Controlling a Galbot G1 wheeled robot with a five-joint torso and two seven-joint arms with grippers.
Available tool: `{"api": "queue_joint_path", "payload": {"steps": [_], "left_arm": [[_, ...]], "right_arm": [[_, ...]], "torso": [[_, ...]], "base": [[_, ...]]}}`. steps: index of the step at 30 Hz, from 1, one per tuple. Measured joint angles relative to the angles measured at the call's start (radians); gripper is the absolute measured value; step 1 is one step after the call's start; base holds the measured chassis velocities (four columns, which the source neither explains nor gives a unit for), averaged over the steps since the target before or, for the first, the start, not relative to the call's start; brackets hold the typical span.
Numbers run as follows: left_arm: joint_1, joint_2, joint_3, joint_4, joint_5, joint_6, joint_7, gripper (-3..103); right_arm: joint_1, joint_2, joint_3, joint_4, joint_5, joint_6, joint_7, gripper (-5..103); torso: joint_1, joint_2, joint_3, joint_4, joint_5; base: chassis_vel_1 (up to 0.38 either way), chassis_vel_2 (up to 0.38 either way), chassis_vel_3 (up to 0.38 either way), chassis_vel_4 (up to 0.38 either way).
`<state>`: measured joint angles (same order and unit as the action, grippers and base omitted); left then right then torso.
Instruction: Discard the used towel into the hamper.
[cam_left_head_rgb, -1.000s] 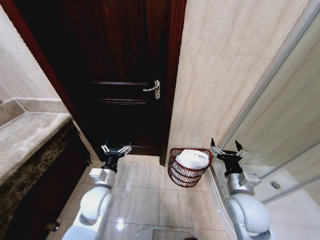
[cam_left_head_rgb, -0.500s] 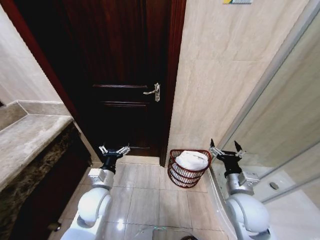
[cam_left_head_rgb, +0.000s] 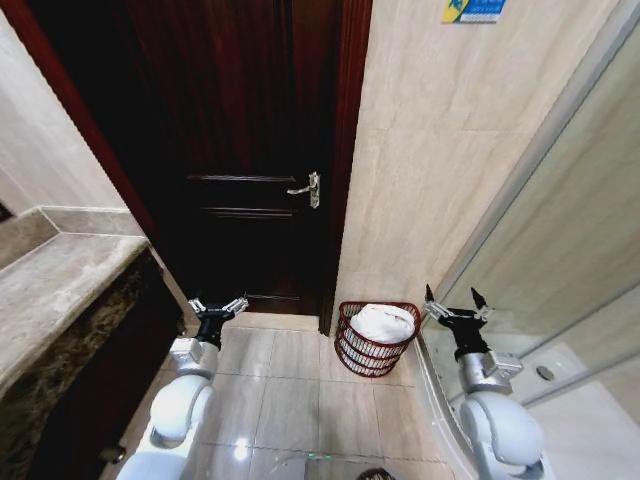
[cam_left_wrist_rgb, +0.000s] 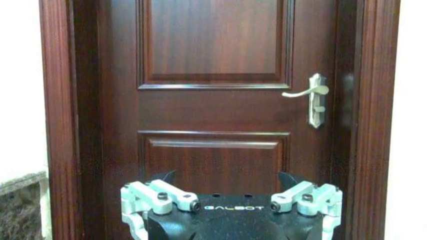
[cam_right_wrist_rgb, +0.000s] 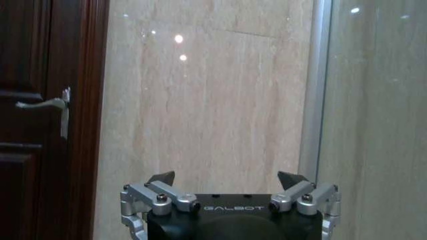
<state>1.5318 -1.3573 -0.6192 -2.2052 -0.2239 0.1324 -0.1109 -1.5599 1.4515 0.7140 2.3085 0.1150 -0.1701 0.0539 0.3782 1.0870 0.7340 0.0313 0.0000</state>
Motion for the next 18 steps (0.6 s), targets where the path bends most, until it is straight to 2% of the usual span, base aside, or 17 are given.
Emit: {"api": "queue_joint_path", "payload": {"steps": [18], "left_arm": [[0.012,-0.007,0.0,-0.05,0.01,0.016,-0.016,100]], "right_arm": [[-0.007,0.0,-0.03,0.034,-0.007,-0.02,0.011,100]], "torso": [[0.042,0.093,0.051,0.0,0.0]], "base": [[0.0,0.0,0.0,0.0]]}}
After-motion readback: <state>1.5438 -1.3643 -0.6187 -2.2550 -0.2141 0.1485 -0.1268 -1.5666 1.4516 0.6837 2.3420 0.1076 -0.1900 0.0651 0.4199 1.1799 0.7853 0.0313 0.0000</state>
